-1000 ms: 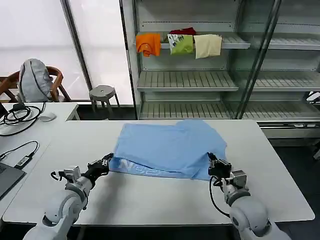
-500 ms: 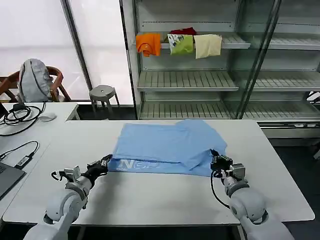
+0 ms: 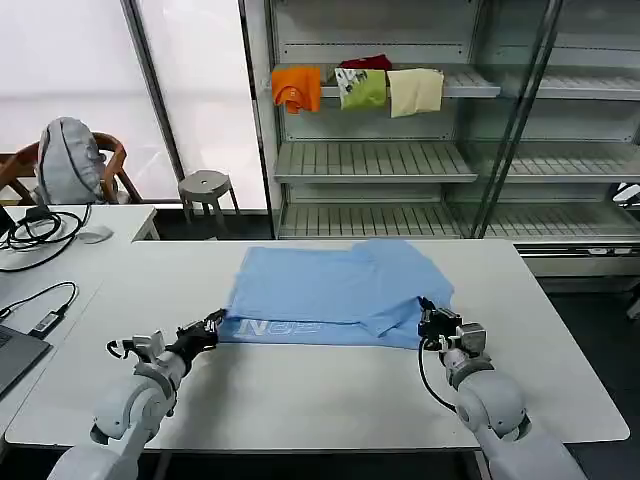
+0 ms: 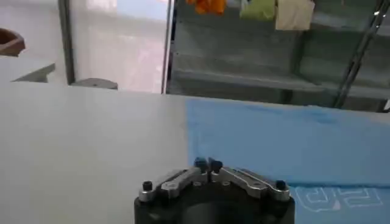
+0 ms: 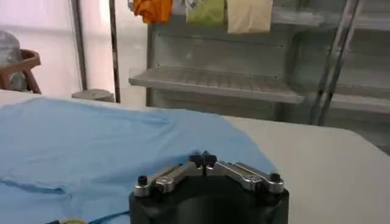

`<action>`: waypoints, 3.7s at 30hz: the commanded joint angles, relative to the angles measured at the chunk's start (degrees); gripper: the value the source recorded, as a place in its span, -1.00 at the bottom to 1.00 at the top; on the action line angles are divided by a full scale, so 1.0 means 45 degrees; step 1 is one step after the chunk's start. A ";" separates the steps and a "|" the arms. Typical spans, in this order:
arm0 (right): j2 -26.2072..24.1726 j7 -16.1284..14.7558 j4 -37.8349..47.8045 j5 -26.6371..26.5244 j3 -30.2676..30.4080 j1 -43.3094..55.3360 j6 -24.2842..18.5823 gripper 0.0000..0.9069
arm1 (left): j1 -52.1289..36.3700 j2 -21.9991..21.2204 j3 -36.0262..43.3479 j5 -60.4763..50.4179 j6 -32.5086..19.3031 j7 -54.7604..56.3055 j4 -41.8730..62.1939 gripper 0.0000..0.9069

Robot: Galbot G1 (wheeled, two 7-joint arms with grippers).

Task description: Fold and organize the clothes.

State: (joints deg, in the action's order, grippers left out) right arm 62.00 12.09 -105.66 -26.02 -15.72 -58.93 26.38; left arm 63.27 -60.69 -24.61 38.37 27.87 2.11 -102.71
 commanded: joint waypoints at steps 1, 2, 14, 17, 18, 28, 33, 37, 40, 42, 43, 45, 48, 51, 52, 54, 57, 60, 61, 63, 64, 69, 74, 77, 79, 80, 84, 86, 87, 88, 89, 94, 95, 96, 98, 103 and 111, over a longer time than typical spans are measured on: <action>0.0110 -0.0067 0.0181 0.0219 -0.0103 0.0123 0.0126 1.00 | 0.0057 0.0055 -0.0169 -0.0100 -0.0128 -0.0129 -0.0091 1.00; 0.0099 -0.0061 0.0129 0.0191 -0.0178 0.0134 0.0148 1.00 | 0.0120 0.0100 -0.0250 -0.0070 -0.0139 -0.0158 -0.0262 1.00; -0.0907 0.0315 -0.2854 -0.0373 -0.0946 -0.2222 0.1195 1.00 | 0.2386 0.1038 -0.0531 0.0555 0.0731 0.1368 -0.2841 1.00; -0.0971 0.0331 -0.2799 -0.0310 -0.1135 -0.2642 0.1269 1.00 | 0.2353 0.1030 -0.0441 0.0562 0.1110 0.1486 -0.2703 1.00; -0.0998 0.0337 -0.2759 -0.0311 -0.1206 -0.2754 0.1261 1.00 | 0.2326 0.1025 -0.0393 0.0550 0.1145 0.1525 -0.2631 1.00; -0.1043 0.0092 -0.2368 -0.0351 -0.2101 -0.3718 0.1128 1.00 | 0.1694 0.0812 -0.0224 0.0526 0.1142 0.1689 -0.1776 1.00; -0.1006 -0.0127 -0.1956 -0.0308 -0.2052 -0.3634 0.1090 -0.84 | 0.1561 0.0737 0.0028 0.0359 0.1141 0.1679 -0.1577 -0.98; -0.0916 -0.0203 -0.2069 -0.0307 -0.2002 -0.3648 0.1003 -1.00 | 0.1520 0.0691 0.0076 0.0368 0.1108 0.1631 -0.1446 -0.96; -0.0908 -0.0293 -0.2058 -0.0386 -0.2012 -0.3682 0.1049 -1.00 | 0.1527 0.0695 0.0082 0.0364 0.1107 0.1645 -0.1419 -0.96; -0.0875 -0.0247 -0.2022 -0.0517 -0.1974 -0.3712 0.1138 -1.00 | 0.1518 0.0715 0.0086 0.0340 0.1111 0.1645 -0.1373 -0.96; -0.0867 -0.0243 -0.2012 -0.0590 -0.1970 -0.3721 0.1155 -1.00 | 0.1504 0.0719 0.0094 0.0318 0.1110 0.1642 -0.1355 -0.96; -0.0801 -0.0252 -0.1989 -0.0644 -0.1935 -0.3730 0.1149 -1.00 | 0.1427 0.0718 0.0125 0.0310 0.1101 0.1635 -0.1272 -0.96; -0.0715 -0.0219 -0.2019 -0.0652 -0.1886 -0.3721 0.1150 -1.00 | 0.1337 0.0701 0.0227 0.0308 0.1091 0.1579 -0.1189 -0.96; -0.0725 -0.0172 -0.2044 -0.0679 -0.1834 -0.3724 0.1192 -1.00 | 0.1385 0.0690 0.0299 0.0317 0.1091 0.1448 -0.1266 -0.98; -0.0730 -0.0158 -0.2045 -0.0726 -0.1836 -0.3723 0.1215 -1.00 | 0.1392 0.0674 0.0324 0.0318 0.1098 0.1424 -0.1272 -0.98; -0.0733 -0.0104 -0.2028 -0.0835 -0.1838 -0.3719 0.1286 -1.00 | 0.1375 0.0625 0.0384 0.0233 0.1095 0.1358 -0.1246 -1.00; -0.0694 -0.0107 -0.2010 -0.0931 -0.1833 -0.3727 0.1325 -1.00 | 0.1361 0.0596 0.0453 0.0085 0.1097 0.1260 -0.1193 -1.00; -0.0710 -0.0164 -0.2142 -0.1096 -0.1893 -0.3817 0.1325 -1.00 | 0.1541 0.0647 0.0396 -0.0195 0.1128 0.1139 -0.1343 -1.00; -0.0742 -0.0183 -0.2295 -0.1154 -0.1928 -0.3932 0.1346 -1.00 | 0.1680 0.0686 0.0313 -0.0362 0.1132 0.1013 -0.1512 -1.00; -0.0764 -0.0218 -0.2596 -0.1136 -0.1993 -0.4208 0.1384 -1.00 | 0.1975 0.0756 0.0202 -0.0543 0.1140 0.0962 -0.1732 -1.00; -0.0764 -0.0196 -0.2720 -0.1129 -0.2005 -0.4326 0.1412 -1.00 | 0.2135 0.0794 0.0138 -0.0585 0.1142 0.0948 -0.1924 -1.00; -0.0687 -0.0230 -0.3755 -0.0696 -0.2351 -0.5494 0.1488 -1.00 | 0.3221 0.0910 -0.0260 -0.0830 0.1142 0.0969 -0.2803 -1.00; -0.0356 -0.0328 -0.4622 0.0143 -0.2507 -0.6764 0.1294 -1.00 | 0.4838 0.1039 -0.1016 -0.0917 0.1140 0.0928 -0.4173 -1.00; -0.0164 -0.0359 -0.5113 0.0522 -0.2494 -0.7445 0.1186 -1.00 | 0.5809 0.1105 -0.1480 -0.1032 0.1136 0.0851 -0.4821 -1.00; -0.0080 -0.0366 -0.5496 0.0797 -0.2550 -0.7858 0.1148 -1.00 | 0.6301 0.1124 -0.1818 -0.1124 0.1120 0.0817 -0.5117 -1.00; -0.0059 -0.0388 -0.5688 0.1023 -0.2610 -0.8109 0.1110 -1.00 | 0.6539 0.1136 -0.2061 -0.1127 0.1095 0.0796 -0.5187 -1.00; -0.0182 -0.0380 -0.6076 0.1521 -0.2665 -0.8880 0.0782 -1.00 | 0.7553 0.1146 -0.2983 -0.1092 0.1015 0.0368 -0.5343 -1.00; -0.0225 -0.0370 -0.6195 0.1525 -0.2713 -0.9056 0.0779 -1.00 | 0.7913 0.1121 -0.3220 -0.1108 0.1000 0.0268 -0.5442 -1.00; -0.0276 -0.0384 -0.6404 0.1522 -0.2868 -0.9286 0.0779 -1.00 | 0.8270 0.1102 -0.3475 -0.1118 0.0968 0.0207 -0.5609 -1.00; -0.0293 -0.0390 -0.6508 0.1510 -0.2956 -0.9400 0.0784 -1.00 | 0.8367 0.1096 -0.3559 -0.1137 0.0921 0.0184 -0.5643 -1.00; -0.0326 -0.0412 -0.6599 0.1499 -0.3085 -0.9545 0.0784 -1.00 | 0.8488 0.1094 -0.3691 -0.1173 0.0873 0.0179 -0.5676 -1.00; -0.0512 -0.0484 -0.6980 0.1473 -0.3547 -1.0138 0.0775 -1.00 | 0.8745 0.1062 -0.3954 -0.1264 0.0860 0.0127 -0.5730 -1.00; -0.0521 -0.0483 -0.6980 0.1473 -0.3564 -1.0177 0.0732 -1.00 | 0.8775 0.1038 -0.3943 -0.1336 0.0841 0.0128 -0.5752 -1.00; -0.0495 -0.0489 -0.6951 0.1457 -0.3595 -1.0219 0.0707 -1.00 | 0.8816 0.0959 -0.3911 -0.1493 0.0827 0.0118 -0.5737 -1.00; -0.0429 -0.0496 -0.6920 0.1438 -0.3578 -1.0341 0.0635 -1.00 | 0.8902 0.0848 -0.3888 -0.1599 0.0818 0.0091 -0.5730 -1.00; -0.0187 -0.0562 -0.7080 0.1461 -0.3546 -1.0758 0.0438 -1.00 | 0.9311 0.0647 -0.4151 -0.1746 0.0827 -0.0075 -0.6053 -0.98; 0.0068 -0.0573 -0.7475 0.1861 -0.3346 -1.1044 0.0700 1.00 | 0.9684 0.0568 -0.4403 -0.2239 0.1137 -0.0564 -0.6576 1.00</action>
State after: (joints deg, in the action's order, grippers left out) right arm 61.75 9.22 -137.69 -18.80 -30.79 -106.58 28.72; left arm 103.66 -57.71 -42.35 30.30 32.24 1.26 -129.70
